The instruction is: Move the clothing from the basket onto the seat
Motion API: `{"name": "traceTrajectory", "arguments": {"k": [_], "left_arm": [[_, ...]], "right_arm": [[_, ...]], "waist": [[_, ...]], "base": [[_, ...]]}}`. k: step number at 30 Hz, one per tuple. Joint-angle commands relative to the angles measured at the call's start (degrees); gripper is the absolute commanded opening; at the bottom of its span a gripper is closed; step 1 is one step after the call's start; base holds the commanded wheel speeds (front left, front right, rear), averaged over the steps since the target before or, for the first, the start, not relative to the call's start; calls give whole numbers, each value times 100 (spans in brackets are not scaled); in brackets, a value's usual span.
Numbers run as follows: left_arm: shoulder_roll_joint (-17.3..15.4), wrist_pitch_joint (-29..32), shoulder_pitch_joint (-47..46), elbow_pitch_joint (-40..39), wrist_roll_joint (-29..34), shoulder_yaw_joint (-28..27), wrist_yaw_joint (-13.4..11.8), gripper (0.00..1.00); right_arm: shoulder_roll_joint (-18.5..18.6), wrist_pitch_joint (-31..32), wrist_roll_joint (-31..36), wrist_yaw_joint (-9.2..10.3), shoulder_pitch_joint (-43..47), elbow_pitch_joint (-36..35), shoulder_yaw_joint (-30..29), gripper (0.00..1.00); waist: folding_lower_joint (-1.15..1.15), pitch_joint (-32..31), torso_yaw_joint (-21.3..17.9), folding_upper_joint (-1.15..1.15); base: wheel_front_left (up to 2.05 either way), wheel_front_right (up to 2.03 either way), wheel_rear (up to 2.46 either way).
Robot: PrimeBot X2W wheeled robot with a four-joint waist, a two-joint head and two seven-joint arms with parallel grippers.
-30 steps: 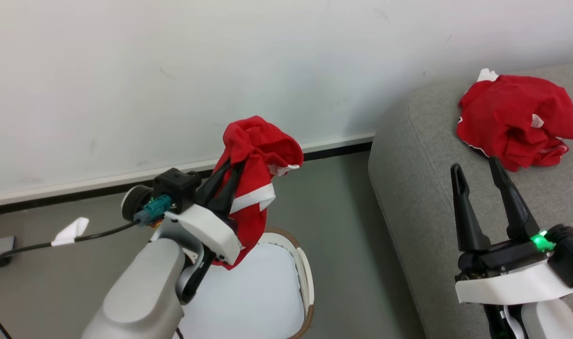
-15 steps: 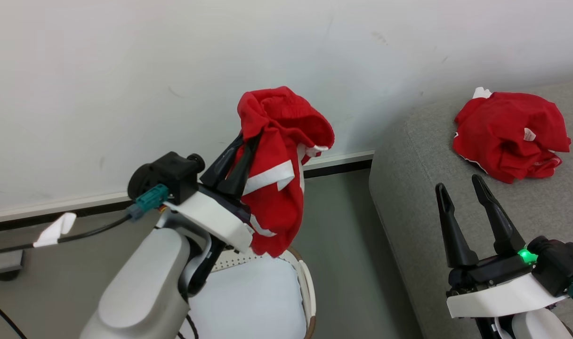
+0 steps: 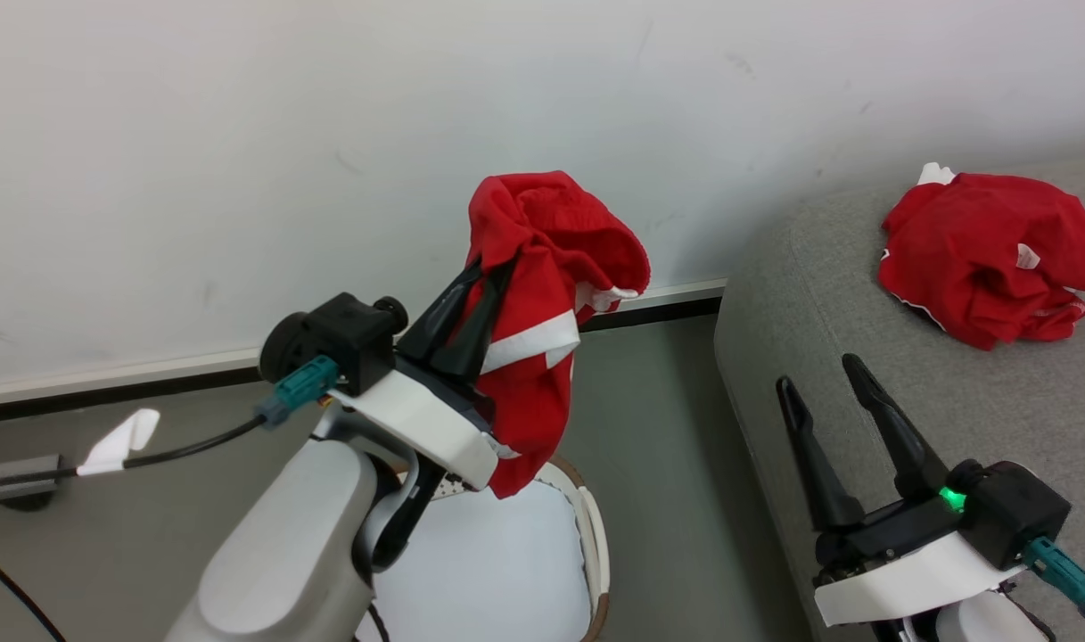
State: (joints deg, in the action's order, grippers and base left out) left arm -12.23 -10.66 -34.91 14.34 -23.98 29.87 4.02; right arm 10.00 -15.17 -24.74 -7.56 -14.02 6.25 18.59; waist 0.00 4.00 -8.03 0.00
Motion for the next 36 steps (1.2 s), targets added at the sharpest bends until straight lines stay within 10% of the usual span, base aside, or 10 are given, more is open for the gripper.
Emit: {"name": "traceTrajectory", "arguments": {"k": [1, 16, 34, 36], "left_arm": [[8, 7, -2, -43, -70, 27, 12, 0], [432, 62, -60, -146, -75, 669, 165, 0], [713, 301, 161, -525, -550, 1674, 327, 0], [705, 319, 158, -547, -594, 1753, 334, 0]], "right_arm": [[51, 5, -8, 15, -119, 68, 131, 100], [97, 5, -634, 15, -1072, 1417, 1883, 100], [16, 5, -1016, 15, -1709, 2988, 2395, 100], [34, 5, -1060, 15, -1759, 3040, 2419, 6]], "waist": [[0, 23, 60, 0], [0, -32, 659, 0], [0, -234, 1566, 0], [0, -236, 1631, 0]], "base": [[0, 0, 0], [0, 0, 0], [0, 0, 0], [0, 0, 0]]}}
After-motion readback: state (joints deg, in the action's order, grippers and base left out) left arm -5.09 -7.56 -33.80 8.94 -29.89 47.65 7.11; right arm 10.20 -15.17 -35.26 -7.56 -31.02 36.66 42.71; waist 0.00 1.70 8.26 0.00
